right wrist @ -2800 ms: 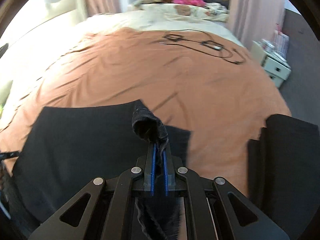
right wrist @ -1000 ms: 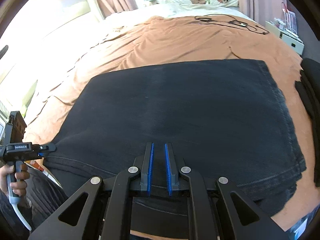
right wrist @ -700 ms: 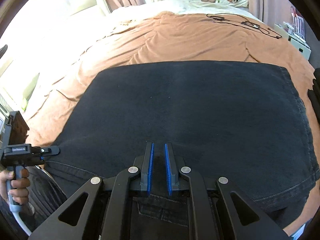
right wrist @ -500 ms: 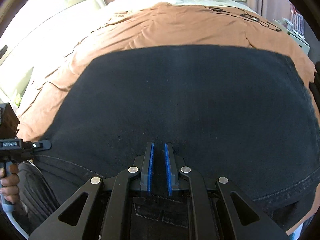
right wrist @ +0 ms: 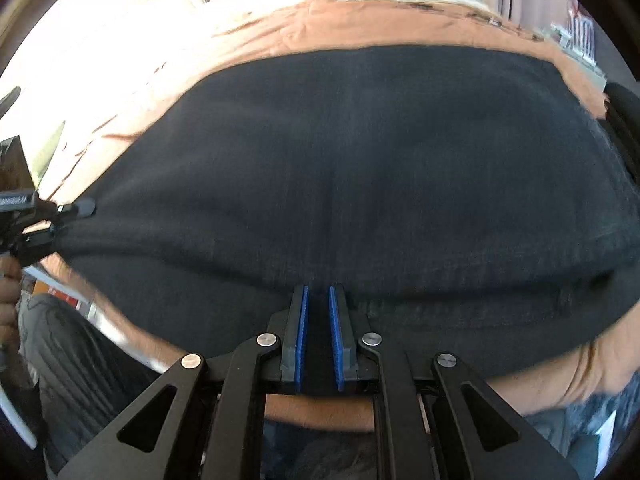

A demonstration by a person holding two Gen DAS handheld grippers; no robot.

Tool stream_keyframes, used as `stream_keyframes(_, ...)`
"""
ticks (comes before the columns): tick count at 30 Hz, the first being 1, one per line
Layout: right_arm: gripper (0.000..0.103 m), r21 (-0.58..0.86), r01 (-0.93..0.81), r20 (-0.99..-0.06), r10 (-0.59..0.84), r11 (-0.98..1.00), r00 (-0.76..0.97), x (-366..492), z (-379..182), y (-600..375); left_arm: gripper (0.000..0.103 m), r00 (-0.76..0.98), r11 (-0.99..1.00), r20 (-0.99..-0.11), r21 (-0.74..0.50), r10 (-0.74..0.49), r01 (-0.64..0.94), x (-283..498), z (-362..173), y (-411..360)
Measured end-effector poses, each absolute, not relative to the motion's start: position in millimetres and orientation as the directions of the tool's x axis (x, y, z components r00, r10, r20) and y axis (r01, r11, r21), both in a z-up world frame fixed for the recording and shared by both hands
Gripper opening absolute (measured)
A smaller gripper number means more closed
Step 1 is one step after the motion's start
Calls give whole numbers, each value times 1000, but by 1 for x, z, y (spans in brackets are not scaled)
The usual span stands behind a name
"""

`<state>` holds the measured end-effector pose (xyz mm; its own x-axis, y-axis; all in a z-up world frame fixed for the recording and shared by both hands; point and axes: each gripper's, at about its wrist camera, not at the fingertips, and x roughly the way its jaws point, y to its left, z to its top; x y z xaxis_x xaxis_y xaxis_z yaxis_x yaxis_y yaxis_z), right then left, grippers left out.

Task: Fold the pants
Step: 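Close left gripper on the pants edge while right gripper holds the opposite edge, then lift the pants with both grippers and fold them in half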

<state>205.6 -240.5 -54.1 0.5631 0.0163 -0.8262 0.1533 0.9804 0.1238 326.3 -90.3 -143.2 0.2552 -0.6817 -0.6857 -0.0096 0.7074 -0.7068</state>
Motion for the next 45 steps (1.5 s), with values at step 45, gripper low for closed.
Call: stream_keyframes(45,8,142,148,-816,31,979,578,273,-29,-242,12,398,626,-616,-770,-680,-124,307,-131,-69)
